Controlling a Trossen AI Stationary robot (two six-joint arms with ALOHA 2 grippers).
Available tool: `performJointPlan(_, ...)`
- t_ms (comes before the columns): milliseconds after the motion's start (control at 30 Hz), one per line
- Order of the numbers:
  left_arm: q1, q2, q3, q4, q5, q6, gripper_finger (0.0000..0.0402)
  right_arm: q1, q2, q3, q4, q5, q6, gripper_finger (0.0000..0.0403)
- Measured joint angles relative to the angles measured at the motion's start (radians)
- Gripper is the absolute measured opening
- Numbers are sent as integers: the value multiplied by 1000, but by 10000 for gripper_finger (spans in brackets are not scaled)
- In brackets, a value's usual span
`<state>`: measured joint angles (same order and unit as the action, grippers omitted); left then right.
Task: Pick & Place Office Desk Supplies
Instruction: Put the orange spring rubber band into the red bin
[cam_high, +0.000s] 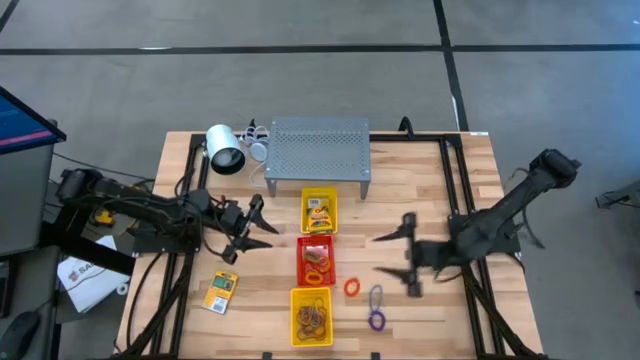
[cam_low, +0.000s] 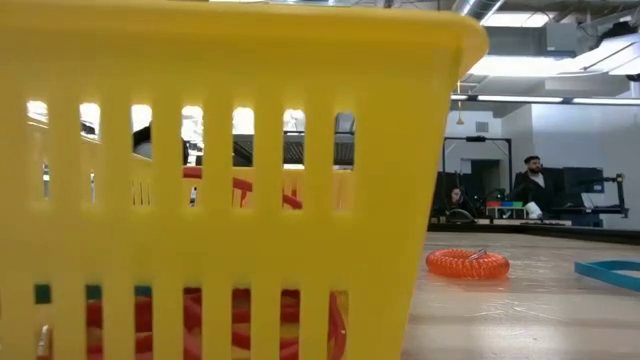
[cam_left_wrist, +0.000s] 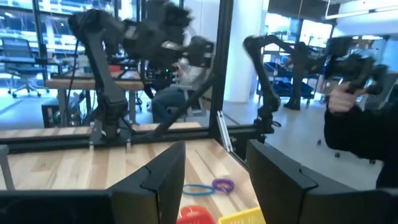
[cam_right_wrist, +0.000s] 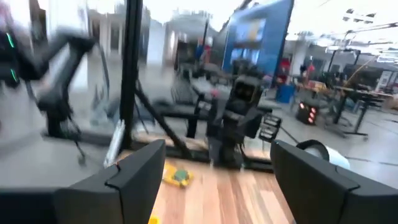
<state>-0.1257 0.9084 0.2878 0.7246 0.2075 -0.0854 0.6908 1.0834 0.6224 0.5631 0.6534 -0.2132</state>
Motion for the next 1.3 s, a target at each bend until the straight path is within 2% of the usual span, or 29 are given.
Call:
performJointPlan(133,0,36,0,59,-1,-2,163,16,-195,-231,172,-57,66,286)
performJointPlan(200,0,52,0,89,-20,-2,163,9,-275,-317,216,-122,117,286)
performJointPlan(300,0,73,0,115,-46,-2,165,-18,-348,-400,200,-194,211,286)
performJointPlan(433,0,95,0,135,-84,-2,163,-76,-347,-438,93,-226,352,286)
performJointPlan(500,0,107,0,153,-88,-2,161,-111,-314,-438,44,-285,403,286)
performJointPlan(600,0,129,0,191,-88,-2,159,-162,-243,-438,60,-402,416,286)
performJointPlan(800,0,174,0,243,-96,-30,159,-266,-84,-438,62,-499,505,286)
performJointPlan(1033,0,187,0,245,-114,-32,159,-308,109,-370,39,-523,578,286)
performJointPlan(1300,0,187,0,243,-114,-32,159,-307,360,-134,-245,-512,530,286)
